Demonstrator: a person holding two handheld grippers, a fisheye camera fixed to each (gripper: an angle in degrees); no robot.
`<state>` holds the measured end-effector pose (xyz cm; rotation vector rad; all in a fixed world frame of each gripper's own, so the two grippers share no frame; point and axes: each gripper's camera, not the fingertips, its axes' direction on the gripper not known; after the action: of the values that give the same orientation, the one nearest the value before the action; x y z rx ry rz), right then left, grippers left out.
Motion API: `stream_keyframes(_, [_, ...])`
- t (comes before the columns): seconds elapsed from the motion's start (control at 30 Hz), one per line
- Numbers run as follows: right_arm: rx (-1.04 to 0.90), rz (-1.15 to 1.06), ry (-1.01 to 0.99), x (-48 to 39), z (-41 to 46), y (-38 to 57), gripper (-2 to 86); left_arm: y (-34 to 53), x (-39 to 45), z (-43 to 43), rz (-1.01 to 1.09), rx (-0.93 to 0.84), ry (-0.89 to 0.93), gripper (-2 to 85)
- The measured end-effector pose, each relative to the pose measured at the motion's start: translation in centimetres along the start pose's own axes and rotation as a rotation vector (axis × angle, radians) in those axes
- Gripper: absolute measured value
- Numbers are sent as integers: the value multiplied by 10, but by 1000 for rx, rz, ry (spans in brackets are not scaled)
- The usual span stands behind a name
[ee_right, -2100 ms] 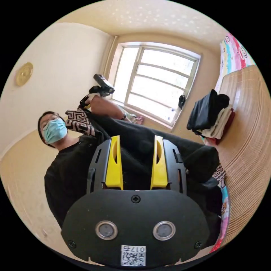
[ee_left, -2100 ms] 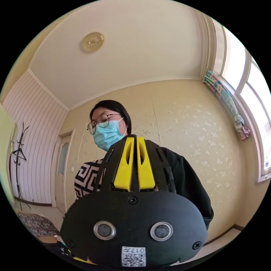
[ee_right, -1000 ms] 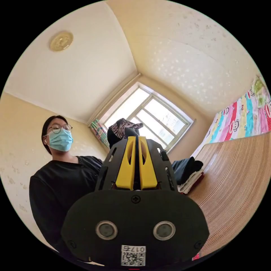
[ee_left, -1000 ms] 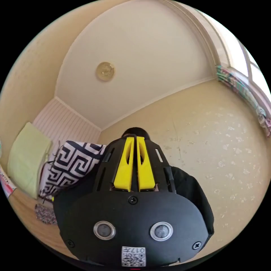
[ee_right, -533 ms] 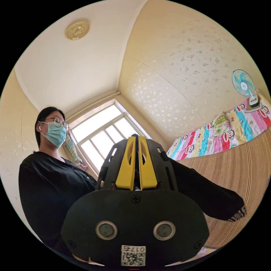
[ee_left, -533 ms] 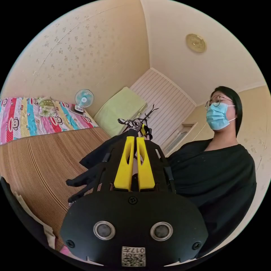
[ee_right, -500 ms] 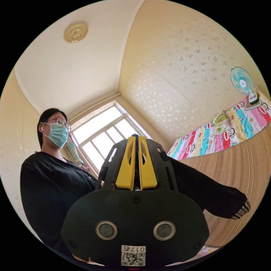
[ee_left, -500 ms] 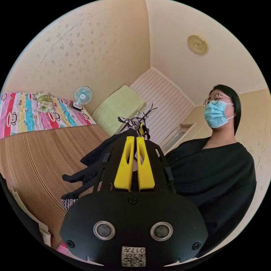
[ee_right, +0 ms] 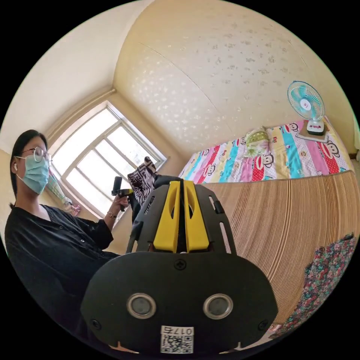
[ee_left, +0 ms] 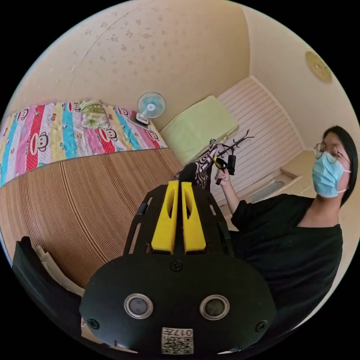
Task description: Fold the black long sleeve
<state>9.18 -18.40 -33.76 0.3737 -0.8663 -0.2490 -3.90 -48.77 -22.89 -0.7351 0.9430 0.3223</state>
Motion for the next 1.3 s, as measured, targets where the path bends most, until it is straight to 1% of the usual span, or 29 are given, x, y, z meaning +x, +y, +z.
stream_keyframes(0.03, [-74, 35, 66, 26, 37, -17, 21, -20, -40, 20, -78, -31, -15, -8])
stream_keyframes(0.07, [-107, 49, 93, 39, 57, -25, 22, -39, -81, 41, -158, -48, -38, -7])
stream_keyframes(0.1, [-150, 74, 138, 63, 95, -39, 23, -46, -101, 50, -198, -51, -53, -6])
stream_keyframes(0.13, [-179, 107, 180, 86, 133, -50, 24, -59, -142, 68, -298, -48, -89, -3])
stream_keyframes(0.17, [-194, 127, 200, 98, 152, -55, 25, -68, -179, 84, -397, -36, -145, 4])
stream_keyframes(0.2, [-222, 181, 245, 120, 187, -61, 27, -70, -196, 90, -446, -26, -175, 7])
stream_keyframes(0.27, [-242, 276, 291, 146, 225, -63, 34, -65, -243, 105, -617, 63, -306, 31])
stream_keyframes(0.33, [-236, 331, 288, 164, 251, -54, 48, -53, -257, 113, -676, 114, -412, 55])
stream_keyframes(0.4, [-279, 328, 311, 172, 263, -36, 59, -38, -260, 126, -676, 100, -516, 67])
stream_keyframes(0.47, [-363, 319, 377, 180, 272, -9, 68, -8, -257, 156, -643, -32, -641, 78])
stream_keyframes(0.57, [-533, 358, 517, 198, 275, 59, 84, 50, -253, 189, -684, -193, -736, 96])
stream_keyframes(0.63, [-663, 405, 644, 206, 271, 119, 93, 90, -250, 195, -762, -215, -771, 102])
stream_keyframes(0.7, [-743, 469, 652, 211, 269, 158, 92, 125, -248, 199, -838, -234, -797, 104])
stream_keyframes(0.73, [-812, 513, 618, 215, 272, 181, 87, 144, -252, 205, -871, -288, -783, 105])
stream_keyframes(0.77, [-851, 528, 610, 216, 274, 191, 82, 159, -261, 216, -891, -391, -751, 97])
stream_keyframes(0.8, [-887, 512, 611, 216, 275, 202, 65, 163, -265, 220, -874, -439, -746, 93])
stream_keyframes(0.83, [-879, 508, 630, 216, 270, 201, 41, 164, -268, 218, -800, -468, -754, 63])
stream_keyframes(0.87, [-888, 532, 652, 220, 267, 199, 36, 161, -275, 210, -763, -498, -754, 41])
stream_keyframes(0.9, [-911, 576, 693, 231, 259, 193, 28, 159, -281, 204, -766, -520, -767, 35])
stream_keyframes(0.93, [-898, 578, 727, 239, 246, 181, 25, 153, -294, 185, -786, -550, -830, 27])
stream_keyframes(0.97, [-879, 566, 760, 243, 238, 173, 23, 145, -302, 159, -806, -530, -915, 25])
stream_keyframes(1.0, [-832, 546, 861, 249, 218, 155, 25, 141, -306, 144, -817, -503, -954, 26])
stream_keyframes(1.03, [-765, 552, 999, 256, 193, 135, 27, 132, -309, 113, -844, -431, -1019, 28])
stream_keyframes(1.07, [-725, 567, 1064, 258, 179, 126, 29, 124, -310, 86, -875, -354, -1051, 37])
stream_keyframes(1.1, [-634, 610, 1152, 261, 153, 110, 36, 120, -309, 75, -886, -315, -1061, 41])
stream_keyframes(1.13, [-551, 659, 1191, 261, 132, 99, 46, 114, -303, 58, -897, -240, -1087, 57])
stream_keyframes(1.17, [-517, 680, 1194, 261, 124, 95, 55, 110, -296, 49, -891, -168, -1111, 75])
stream_keyframes(1.23, [-445, 718, 1108, 255, 117, 93, 86, 109, -286, 53, -872, -88, -1088, 99])
stream_keyframes(1.3, [-457, 682, 994, 245, 138, 100, 97, 111, -284, 76, -844, -52, -953, 107])
